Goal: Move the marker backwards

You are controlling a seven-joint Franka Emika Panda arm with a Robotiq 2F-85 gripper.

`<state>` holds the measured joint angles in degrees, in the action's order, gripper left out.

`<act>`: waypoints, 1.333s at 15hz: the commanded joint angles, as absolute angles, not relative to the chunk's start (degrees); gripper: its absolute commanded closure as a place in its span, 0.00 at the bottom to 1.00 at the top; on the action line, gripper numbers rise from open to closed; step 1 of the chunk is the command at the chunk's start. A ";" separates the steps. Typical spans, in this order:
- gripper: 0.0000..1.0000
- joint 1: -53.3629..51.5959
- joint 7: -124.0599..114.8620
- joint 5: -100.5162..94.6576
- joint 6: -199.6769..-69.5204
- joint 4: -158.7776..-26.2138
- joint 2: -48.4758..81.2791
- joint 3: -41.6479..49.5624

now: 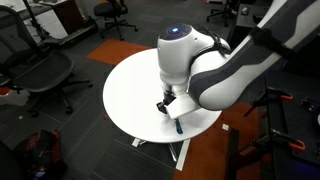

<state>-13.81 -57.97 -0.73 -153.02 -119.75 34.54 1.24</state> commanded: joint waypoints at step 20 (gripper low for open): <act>0.95 -12.21 -42.11 -8.24 -133.93 -98.89 34.58 6.28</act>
